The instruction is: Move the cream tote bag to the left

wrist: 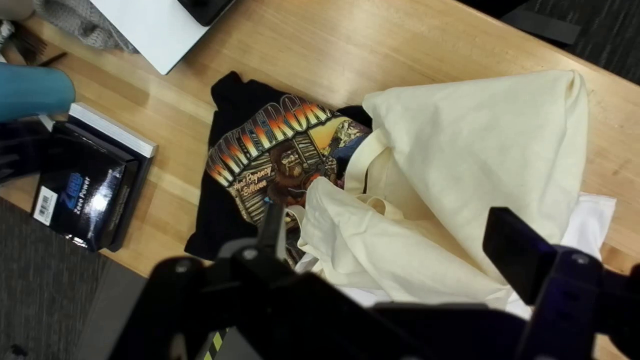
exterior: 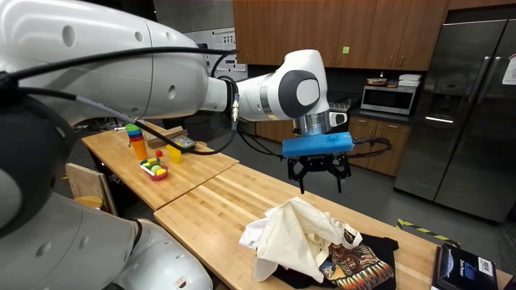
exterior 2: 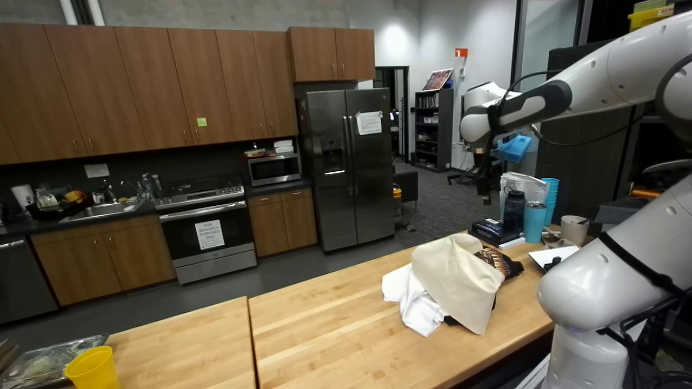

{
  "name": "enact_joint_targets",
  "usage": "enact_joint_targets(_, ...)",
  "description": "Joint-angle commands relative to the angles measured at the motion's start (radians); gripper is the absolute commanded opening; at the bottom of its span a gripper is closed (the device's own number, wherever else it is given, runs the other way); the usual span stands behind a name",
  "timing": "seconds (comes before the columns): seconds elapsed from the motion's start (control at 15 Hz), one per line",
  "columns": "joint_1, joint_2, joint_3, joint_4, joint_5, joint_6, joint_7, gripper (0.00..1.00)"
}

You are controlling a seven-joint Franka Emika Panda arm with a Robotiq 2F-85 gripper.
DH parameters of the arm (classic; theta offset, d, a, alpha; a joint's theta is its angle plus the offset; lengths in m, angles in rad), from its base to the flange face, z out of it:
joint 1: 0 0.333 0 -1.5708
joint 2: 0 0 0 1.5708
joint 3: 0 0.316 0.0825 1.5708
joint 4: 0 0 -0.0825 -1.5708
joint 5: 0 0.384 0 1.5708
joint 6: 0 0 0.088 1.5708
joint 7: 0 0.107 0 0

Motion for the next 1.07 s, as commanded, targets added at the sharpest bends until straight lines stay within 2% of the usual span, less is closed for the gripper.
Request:
enact_joint_targets(0.0, 0.070, 0.082, -0.047, 0.111, 0.195, -0.073, -0.047, 1.00)
enact_joint_targets(0.2, 0.103, 0.237, -0.020, 0.279, 0.352, -0.218, 0.038, 1.00)
enact_joint_targets(0.27, 0.075, 0.108, -0.019, 0.142, 0.289, -0.133, -0.003, 1.00)
enact_joint_targets(0.4, 0.088, 0.190, -0.006, 0.223, 0.335, -0.179, 0.022, 1.00)
enact_joint_targets(0.53, 0.088, 0.236, 0.000, 0.254, 0.342, -0.188, 0.028, 1.00)
enact_joint_targets(1.0, 0.083, 0.243, -0.011, 0.259, 0.355, -0.188, 0.020, 1.00)
